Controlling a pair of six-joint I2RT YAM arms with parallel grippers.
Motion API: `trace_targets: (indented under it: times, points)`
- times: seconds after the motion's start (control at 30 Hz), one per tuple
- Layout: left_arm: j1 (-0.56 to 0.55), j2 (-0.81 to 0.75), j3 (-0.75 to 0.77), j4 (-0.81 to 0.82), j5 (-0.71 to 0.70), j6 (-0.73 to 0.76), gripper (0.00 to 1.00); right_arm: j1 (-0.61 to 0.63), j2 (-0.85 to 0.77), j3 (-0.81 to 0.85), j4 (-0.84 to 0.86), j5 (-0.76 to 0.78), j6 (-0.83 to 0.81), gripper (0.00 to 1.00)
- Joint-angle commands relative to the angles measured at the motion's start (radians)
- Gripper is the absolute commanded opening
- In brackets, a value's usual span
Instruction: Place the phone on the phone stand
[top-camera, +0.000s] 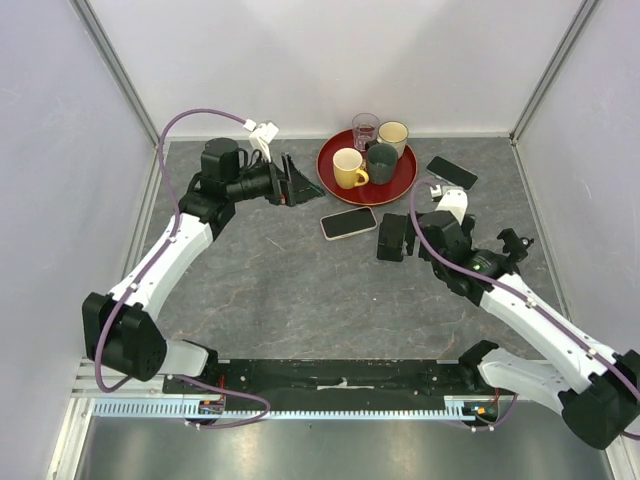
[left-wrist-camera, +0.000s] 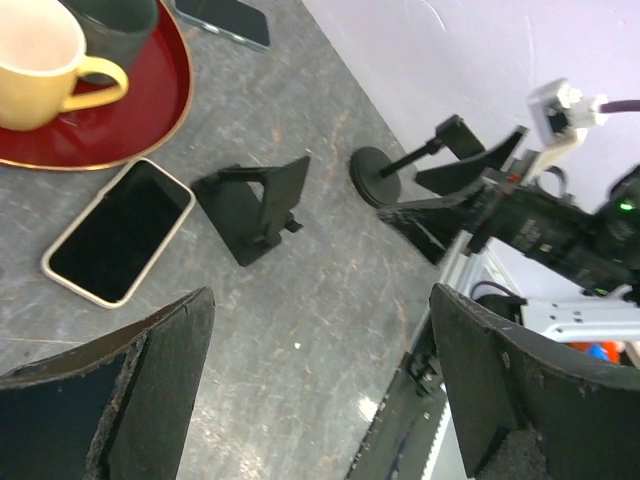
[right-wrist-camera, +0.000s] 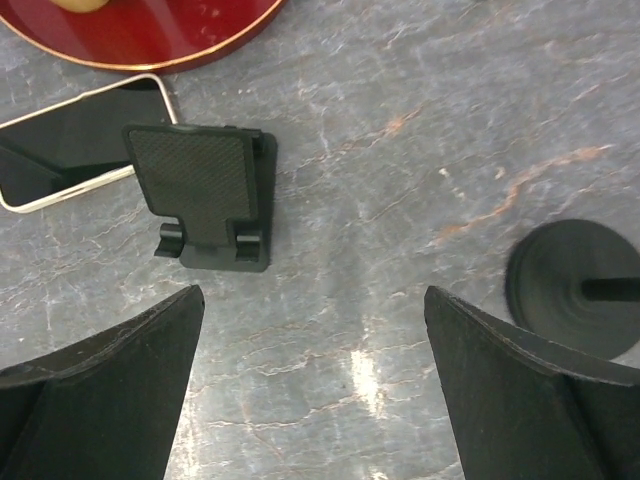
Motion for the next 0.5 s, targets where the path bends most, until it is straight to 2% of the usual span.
trace_targets:
  times: [0.0,0.13,0.27,0.37,0.47]
  points:
    - [0.008,0.029,0.037,0.037,0.153,-0.097,0.94,-0.007,0.041,-0.056,0.142,-0.097,0.088,0.98]
    - [0.008,0.052,0.034,0.047,0.176,-0.128,0.93,-0.043,0.073,-0.126,0.311,-0.153,0.123,0.98]
    - [0.007,0.069,0.031,0.061,0.195,-0.137,0.93,-0.076,0.182,-0.14,0.466,-0.188,0.179,0.98]
    - [0.007,0.08,0.031,0.06,0.196,-0.133,0.93,-0.083,0.254,-0.14,0.548,-0.18,0.205,0.98]
    - [0.007,0.098,0.035,0.055,0.204,-0.131,0.93,-0.091,0.347,-0.1,0.578,-0.251,0.17,0.98]
